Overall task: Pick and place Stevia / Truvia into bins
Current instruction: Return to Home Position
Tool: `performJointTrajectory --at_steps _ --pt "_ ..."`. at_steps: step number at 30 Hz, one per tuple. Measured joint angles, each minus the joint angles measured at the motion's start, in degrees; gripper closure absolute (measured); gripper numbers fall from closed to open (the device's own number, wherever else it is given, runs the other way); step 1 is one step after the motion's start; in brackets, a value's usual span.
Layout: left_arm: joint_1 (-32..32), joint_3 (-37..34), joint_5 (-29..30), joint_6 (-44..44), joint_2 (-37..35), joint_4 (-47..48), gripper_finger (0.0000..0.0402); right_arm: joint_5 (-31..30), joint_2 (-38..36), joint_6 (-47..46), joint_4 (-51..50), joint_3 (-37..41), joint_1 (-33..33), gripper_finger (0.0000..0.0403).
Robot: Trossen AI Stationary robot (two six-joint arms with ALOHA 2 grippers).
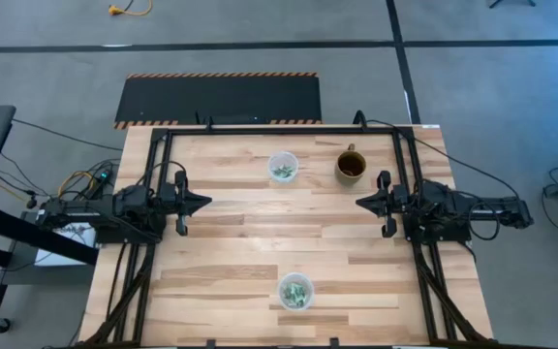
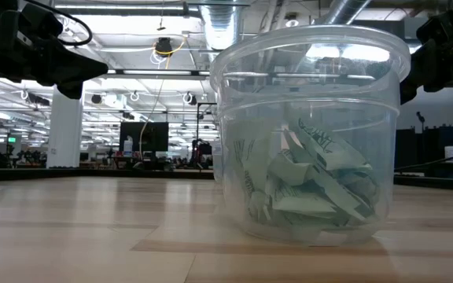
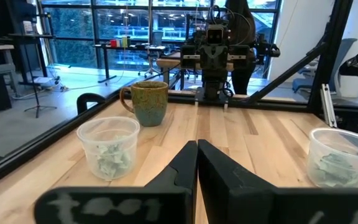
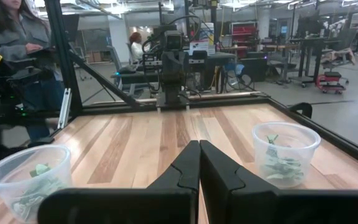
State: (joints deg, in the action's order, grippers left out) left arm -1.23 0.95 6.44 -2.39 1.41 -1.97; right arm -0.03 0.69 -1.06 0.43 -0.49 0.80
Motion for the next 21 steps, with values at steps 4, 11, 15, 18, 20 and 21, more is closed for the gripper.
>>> performJointTrajectory --at_steps 4,11,15,18,20,21 --pt "0.0 0.0 0.0 -0.1 0.0 0.0 0.0401 0.0 0.0 0.0 0.0 0.0 0.0 0.0403" --pt "0.0 0.0 0.0 -0.4 0.0 0.0 0.0401 0.0 0.0 0.0 0.0 0.0 0.0 0.0403" --pt "0.0 0.0 0.0 0.2 0.0 0.0 0.0401 0.0 0.0 0.0 0.0 0.0 0.0 0.0403" --pt "0.0 0.0 0.0 -0.2 0.0 0.0 0.0401 0.0 0.0 0.0 0.0 0.0 0.0 0.0403" --pt "0.0 0.0 0.0 -0.1 0.0 0.0 0.0401 0.0 0.0 0.0 0.0 0.0 0.0 0.0403" --pt "0.0 0.0 0.0 0.1 0.0 0.0 0.0401 0.0 0.0 0.0 0.0 0.0 0.0 0.0403"
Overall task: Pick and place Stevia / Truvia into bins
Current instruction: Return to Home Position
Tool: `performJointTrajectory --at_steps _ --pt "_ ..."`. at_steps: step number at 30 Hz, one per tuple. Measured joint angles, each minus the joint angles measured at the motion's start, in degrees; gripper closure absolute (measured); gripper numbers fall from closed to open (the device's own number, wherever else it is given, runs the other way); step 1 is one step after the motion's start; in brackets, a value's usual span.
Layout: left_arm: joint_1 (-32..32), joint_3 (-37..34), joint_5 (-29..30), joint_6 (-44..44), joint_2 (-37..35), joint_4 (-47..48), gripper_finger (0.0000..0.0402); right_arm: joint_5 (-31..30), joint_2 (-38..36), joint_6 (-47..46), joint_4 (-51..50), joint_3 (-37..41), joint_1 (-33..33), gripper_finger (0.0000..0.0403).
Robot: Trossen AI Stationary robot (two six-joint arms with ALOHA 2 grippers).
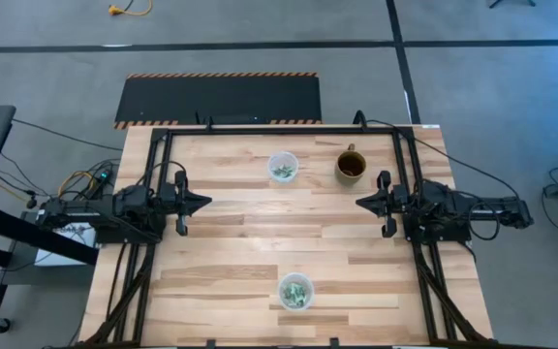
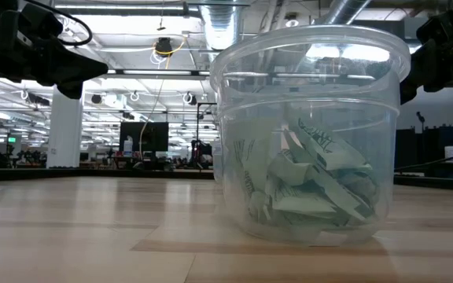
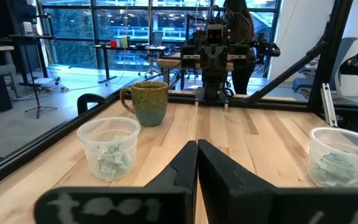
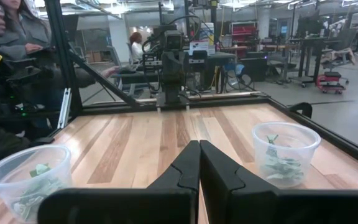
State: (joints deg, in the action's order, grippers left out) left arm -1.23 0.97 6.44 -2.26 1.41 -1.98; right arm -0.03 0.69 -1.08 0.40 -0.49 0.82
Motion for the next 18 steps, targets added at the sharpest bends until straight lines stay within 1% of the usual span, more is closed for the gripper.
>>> performJointTrajectory --at_steps 18 --pt "0.0 0.0 0.0 0.0 0.0 0.0 0.0401 0.0 0.0 0.0 0.0 0.0 0.0 0.0403"
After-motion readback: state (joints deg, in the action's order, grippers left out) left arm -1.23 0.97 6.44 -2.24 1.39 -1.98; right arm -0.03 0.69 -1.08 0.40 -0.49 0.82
